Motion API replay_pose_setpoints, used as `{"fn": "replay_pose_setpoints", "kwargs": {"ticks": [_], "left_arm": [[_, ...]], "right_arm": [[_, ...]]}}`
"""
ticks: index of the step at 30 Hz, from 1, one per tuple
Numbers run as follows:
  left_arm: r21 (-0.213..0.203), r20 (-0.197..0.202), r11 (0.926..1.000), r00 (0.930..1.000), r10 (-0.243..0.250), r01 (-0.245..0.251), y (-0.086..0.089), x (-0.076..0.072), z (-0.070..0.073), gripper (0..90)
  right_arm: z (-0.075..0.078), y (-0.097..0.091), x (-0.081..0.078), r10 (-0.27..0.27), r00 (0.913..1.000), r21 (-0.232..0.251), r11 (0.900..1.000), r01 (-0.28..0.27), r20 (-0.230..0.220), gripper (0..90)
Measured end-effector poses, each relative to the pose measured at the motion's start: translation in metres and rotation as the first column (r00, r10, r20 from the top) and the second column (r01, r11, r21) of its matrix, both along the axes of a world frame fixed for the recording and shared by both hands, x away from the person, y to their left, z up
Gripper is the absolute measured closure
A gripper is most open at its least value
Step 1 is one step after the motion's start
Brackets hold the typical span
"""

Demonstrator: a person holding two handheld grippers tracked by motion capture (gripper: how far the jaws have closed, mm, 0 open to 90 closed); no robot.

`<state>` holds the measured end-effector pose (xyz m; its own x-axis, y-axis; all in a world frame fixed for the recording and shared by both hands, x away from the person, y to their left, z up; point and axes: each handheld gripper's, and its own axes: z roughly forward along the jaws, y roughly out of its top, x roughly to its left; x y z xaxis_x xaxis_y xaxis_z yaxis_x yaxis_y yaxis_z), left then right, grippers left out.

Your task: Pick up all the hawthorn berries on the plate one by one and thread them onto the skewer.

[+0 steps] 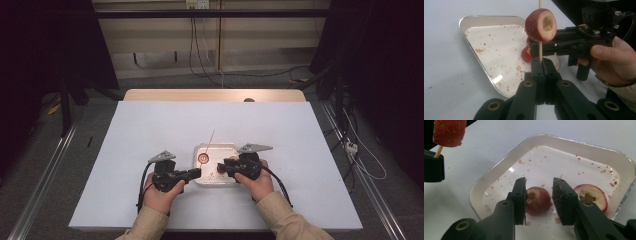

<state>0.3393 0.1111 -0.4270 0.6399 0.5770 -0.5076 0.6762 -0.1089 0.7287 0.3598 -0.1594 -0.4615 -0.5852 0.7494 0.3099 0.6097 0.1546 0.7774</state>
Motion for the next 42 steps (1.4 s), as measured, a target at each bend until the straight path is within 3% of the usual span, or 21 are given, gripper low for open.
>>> {"fn": "replay_pose_setpoints", "kwargs": {"ticks": [13, 16, 20, 23, 25, 29, 35, 42], "left_arm": [[-0.003, -0.003, 1.0000, 1.0000, 0.003, -0.003, 0.000, 0.000, 0.001, 89.7], [-0.004, 0.000, 1.0000, 1.0000, 0.002, -0.002, 0.001, 0.000, 0.001, 89.7], [-0.001, -0.003, 1.0000, 1.0000, -0.001, 0.001, 0.001, 0.000, 0.001, 89.7], [0.000, 0.000, 1.0000, 1.0000, -0.009, 0.009, 0.000, 0.000, 0.001, 89.8], [-0.001, -0.002, 0.9999, 0.9999, -0.010, 0.010, 0.000, -0.001, 0.001, 89.8], [0.003, -0.009, 0.9998, 0.9997, -0.022, 0.022, -0.002, -0.002, 0.001, 89.7], [0.004, -0.024, 0.9985, 0.9982, -0.055, 0.055, -0.008, -0.005, -0.001, 89.8], [0.030, -0.025, 0.9949, 0.9952, -0.095, 0.096, -0.015, -0.007, -0.003, 89.8]], "right_arm": [[-0.002, 0.003, -0.001, 0.008, 0.9964, 0.072, 0.9974, -0.002, -0.085, 70.7], [-0.003, 0.004, -0.002, 0.021, 0.9957, 0.077, 0.9969, -0.014, -0.090, 71.2], [0.001, 0.001, -0.002, 0.012, 0.9963, 0.118, 0.9930, -0.002, -0.085, 71.5], [0.007, -0.007, 0.000, -0.029, 0.9957, 0.173, 0.9839, 0.044, -0.088, 71.6], [0.012, -0.014, 0.001, -0.060, 0.9939, 0.219, 0.9726, 0.079, -0.093, 71.6], [0.023, -0.025, 0.004, -0.098, 0.9914, 0.256, 0.9596, 0.117, -0.087, 71.7], [0.039, -0.040, 0.009, -0.155, 0.9839, 0.325, 0.9294, 0.176, -0.089, 71.8], [0.054, -0.050, 0.013, -0.188, 0.9798, 0.339, 0.9193, 0.200, -0.068, 71.8]]}}
